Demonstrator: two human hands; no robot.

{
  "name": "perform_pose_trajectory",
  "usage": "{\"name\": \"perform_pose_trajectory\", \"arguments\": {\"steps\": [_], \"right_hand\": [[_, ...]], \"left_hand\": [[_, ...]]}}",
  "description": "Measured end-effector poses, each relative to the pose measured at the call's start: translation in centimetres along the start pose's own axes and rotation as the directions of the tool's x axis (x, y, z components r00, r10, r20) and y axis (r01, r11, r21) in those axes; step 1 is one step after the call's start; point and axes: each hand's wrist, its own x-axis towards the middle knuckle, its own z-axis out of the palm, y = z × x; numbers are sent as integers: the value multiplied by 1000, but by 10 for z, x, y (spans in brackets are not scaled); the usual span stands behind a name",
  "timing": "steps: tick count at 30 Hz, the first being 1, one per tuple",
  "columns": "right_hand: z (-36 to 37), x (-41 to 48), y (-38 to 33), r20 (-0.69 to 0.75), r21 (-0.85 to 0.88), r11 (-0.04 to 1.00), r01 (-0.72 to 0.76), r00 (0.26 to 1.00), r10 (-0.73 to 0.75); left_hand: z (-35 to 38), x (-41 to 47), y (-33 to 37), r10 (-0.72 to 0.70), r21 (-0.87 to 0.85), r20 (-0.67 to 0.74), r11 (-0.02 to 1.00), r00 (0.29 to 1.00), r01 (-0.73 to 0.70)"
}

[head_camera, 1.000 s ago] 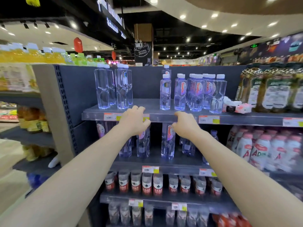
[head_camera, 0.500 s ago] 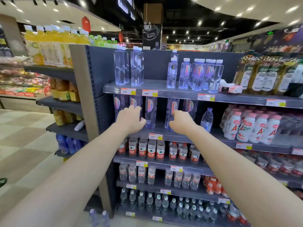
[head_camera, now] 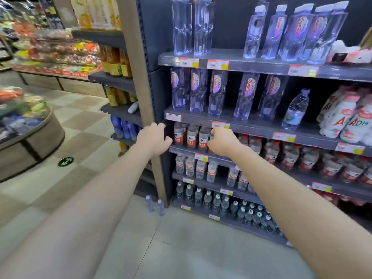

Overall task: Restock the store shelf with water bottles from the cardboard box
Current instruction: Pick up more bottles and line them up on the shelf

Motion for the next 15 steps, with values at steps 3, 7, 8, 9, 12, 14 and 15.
{"name": "perform_pose_trajectory", "arguments": {"steps": [3, 7, 8, 9, 12, 14, 15], "right_hand": [[45, 12, -20, 80, -7, 1000, 19, 997, -19], [110, 43, -67, 178, 38, 998, 57, 982, -63], [129, 51, -81, 210, 56, 996, 68, 974, -79], [150, 61, -95, 242, 74, 995, 73, 966, -89], [217, 97, -134, 337, 105, 994, 21, 940, -56], [264, 124, -155, 370, 96, 995, -34, 929, -4], [287, 139, -163, 392, 85, 995, -57, 920, 19]], "left_hand": [[28, -5, -54, -104, -4, 74, 995, 992, 105], [80, 6, -140, -245, -75, 185, 962, 952, 263], [92, 9, -161, -268, -72, 214, 955, 939, 289], [97, 10, -177, -282, -67, 243, 950, 928, 306], [126, 28, -237, -312, -37, 307, 940, 899, 339], [152, 47, -278, -320, -40, 348, 934, 881, 355], [166, 55, -298, -326, -34, 372, 931, 869, 363]]}}
